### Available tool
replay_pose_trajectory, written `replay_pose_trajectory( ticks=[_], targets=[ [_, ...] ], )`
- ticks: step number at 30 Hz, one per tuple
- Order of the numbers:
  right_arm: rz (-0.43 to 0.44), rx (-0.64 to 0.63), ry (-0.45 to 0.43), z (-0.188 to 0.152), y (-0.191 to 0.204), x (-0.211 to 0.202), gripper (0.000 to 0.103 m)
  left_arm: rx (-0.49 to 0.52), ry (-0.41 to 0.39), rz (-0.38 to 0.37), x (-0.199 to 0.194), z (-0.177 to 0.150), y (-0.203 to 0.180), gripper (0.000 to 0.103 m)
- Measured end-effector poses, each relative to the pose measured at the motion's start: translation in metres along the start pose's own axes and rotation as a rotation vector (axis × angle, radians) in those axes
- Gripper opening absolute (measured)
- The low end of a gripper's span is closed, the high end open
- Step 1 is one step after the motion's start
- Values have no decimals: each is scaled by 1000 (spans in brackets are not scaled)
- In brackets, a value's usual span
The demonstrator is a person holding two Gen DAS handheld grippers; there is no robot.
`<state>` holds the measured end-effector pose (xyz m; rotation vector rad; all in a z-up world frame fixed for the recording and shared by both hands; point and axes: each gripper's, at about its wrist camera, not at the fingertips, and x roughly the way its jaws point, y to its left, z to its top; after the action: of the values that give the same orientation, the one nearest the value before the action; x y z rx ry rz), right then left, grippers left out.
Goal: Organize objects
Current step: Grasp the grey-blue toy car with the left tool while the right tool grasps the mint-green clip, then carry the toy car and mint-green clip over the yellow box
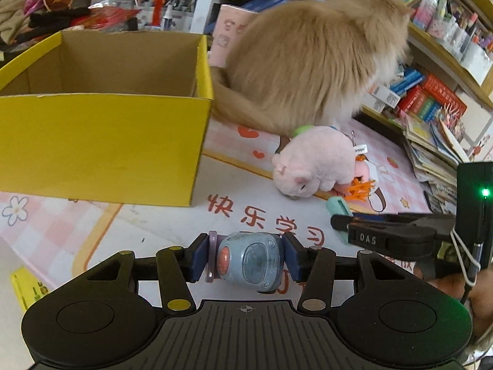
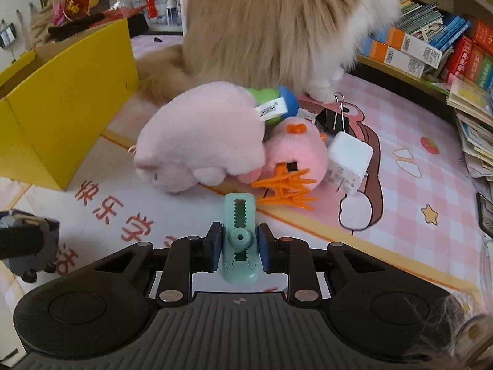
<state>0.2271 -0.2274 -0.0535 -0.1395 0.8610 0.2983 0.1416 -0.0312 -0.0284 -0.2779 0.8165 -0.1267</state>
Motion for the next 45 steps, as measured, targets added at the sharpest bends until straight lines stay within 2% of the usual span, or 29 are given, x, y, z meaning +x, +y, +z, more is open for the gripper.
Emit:
replay_pose_trajectory(
  ticks=[10, 19, 26, 45],
  targets=[
    [9, 144, -13, -10, 41, -51, 23, 0, -27, -27, -21, -1, 28, 49],
    [32, 69, -29, -20, 119, -77, 23, -33, -46, -41, -55, -12, 72, 49],
    [52, 45, -16, -29, 164, -84, 23, -34, -56, -34, -81, -23, 103, 49],
    [50, 83, -32, -55, 237, -111, 23, 7, -80, -57, -129, -43, 153, 49]
  ],
)
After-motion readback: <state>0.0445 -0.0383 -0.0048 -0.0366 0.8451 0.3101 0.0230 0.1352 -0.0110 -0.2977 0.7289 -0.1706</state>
